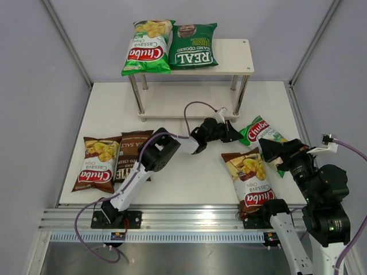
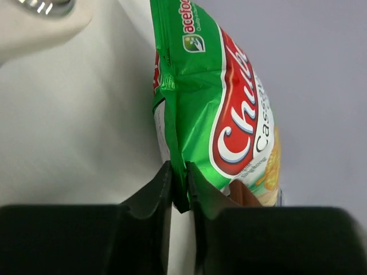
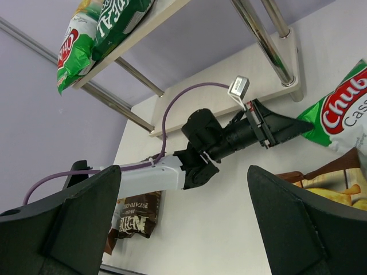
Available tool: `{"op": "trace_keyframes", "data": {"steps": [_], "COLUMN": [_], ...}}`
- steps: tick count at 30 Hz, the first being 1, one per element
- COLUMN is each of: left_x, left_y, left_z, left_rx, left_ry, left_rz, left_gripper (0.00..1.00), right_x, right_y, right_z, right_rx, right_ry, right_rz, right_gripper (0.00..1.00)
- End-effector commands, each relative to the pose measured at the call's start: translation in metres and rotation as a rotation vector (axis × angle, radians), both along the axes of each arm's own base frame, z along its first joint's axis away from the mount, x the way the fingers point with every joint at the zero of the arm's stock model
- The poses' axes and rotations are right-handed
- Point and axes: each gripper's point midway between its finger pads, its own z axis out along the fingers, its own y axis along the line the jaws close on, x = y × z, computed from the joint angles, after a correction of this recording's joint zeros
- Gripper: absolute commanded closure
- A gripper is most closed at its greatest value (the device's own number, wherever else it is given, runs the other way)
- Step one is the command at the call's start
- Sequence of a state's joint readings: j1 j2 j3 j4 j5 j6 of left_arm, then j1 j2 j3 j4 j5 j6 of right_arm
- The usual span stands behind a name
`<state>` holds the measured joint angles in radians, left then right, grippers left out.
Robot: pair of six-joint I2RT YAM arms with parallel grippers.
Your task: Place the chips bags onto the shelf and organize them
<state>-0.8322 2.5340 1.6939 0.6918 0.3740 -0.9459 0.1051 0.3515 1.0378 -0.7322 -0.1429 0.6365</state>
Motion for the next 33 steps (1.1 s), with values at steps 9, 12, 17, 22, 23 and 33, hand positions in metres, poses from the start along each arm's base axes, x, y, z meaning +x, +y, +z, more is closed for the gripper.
{"op": "trace_keyframes", "data": {"steps": [9, 12, 17, 22, 23, 33], "left_x": [-0.030, -0.036, -0.039, -0.048, -0.050, -0.087], "left_y": [0.057, 0.071, 0.091, 0.097, 0.098, 0.129], "left_z": [0.128, 0.151, 0.187, 0.214, 0.219, 0.284], "left_rx": [-0.182, -0.192, -0.173, -0.129, -0.120, -0.060], "left_ry": [-0.346, -0.377, -0.423, -0.454, -0.469, -0.512], "left_rz": [0.101, 0.131, 0.187, 0.166, 0.152, 0.105], "left_gripper": [1.00, 1.00, 1.00, 1.00, 1.00, 1.00], "right_x": [0.000, 0.003, 0.007, 0.017, 0.019, 0.037], "right_y": [-0.012, -0.015, -0.019, -0.019, -0.018, -0.003], "right_z": [0.000, -0.006, -0.013, -0.027, -0.031, -0.047], "right_rx": [-0.055, -0.075, -0.109, -0.125, -0.122, -0.049], "right_ry": [-0.038, -0.028, -0.014, 0.033, 0.041, 0.077], "right_rz": [-0.056, -0.070, -0.088, -0.089, -0.087, -0.033], "right_gripper": [0.01, 0.01, 0.01, 0.00, 0.00, 0.01]}}
